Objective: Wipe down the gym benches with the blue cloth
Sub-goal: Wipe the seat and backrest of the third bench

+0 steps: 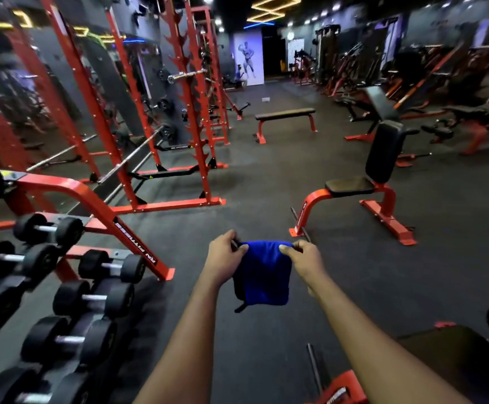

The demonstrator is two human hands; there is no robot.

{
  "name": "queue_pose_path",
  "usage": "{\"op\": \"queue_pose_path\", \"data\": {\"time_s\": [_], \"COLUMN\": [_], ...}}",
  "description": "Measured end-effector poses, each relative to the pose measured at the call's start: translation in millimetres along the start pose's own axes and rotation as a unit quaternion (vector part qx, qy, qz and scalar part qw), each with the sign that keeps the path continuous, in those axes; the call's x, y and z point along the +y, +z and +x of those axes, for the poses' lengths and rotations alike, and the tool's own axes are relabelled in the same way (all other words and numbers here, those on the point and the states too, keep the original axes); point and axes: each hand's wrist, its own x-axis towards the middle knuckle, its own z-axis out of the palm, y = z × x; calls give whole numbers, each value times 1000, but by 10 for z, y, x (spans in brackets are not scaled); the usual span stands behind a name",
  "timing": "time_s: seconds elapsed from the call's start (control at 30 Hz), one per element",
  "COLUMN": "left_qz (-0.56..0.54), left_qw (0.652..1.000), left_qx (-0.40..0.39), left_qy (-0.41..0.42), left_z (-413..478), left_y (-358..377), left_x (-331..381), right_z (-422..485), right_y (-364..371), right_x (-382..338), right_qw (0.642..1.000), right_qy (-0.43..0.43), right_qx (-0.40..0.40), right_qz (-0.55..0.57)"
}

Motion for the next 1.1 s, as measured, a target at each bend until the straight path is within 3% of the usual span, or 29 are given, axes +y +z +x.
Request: {"op": "queue_pose_path", "data": {"time_s": [0.1,0.33,0.43,0.53,0.63,0.7,0.83,0.93,1.03,1.07,1.1], "left_qz": [17,33,59,58,52,30,-55,-110,42,93,115], "left_qw": [1000,998,994,991,988,989,984,958,904,896,910], "left_qx": [14,-56,-82,-119,-138,-136,-170,-256,-397,-404,-374], "left_qy": [13,14,29,35,55,43,13,-67,-153,-159,-135], "left_z": [296,1223,1799,2372,2880,3145,3680,4029,4428,4590,4791], "left_y": [-1,31,56,55,-24,-141,-429,-638,-871,-937,-983], "left_x": [-162,-567,-613,-575,-594,-719,-1014,-1178,-1380,-1518,-1627], "right_z": [259,1186,1732,2182,2630,2893,3403,3768,4041,4128,4237], "right_y": [199,642,896,1209,1444,1554,1848,2112,2363,2483,2565], "right_x": [-28,42,74,100,68,25,-83,-217,-494,-606,-745], "right_qw": [999,999,993,989,987,976,978,978,959,950,940], "right_qy": [34,-9,-43,-33,79,103,79,35,-69,-91,-109], "right_qx": [8,45,49,-35,-137,-191,-194,-201,-244,-255,-265], "right_qz": [-25,-4,-96,-139,6,25,-14,-43,-128,-153,-184]}}
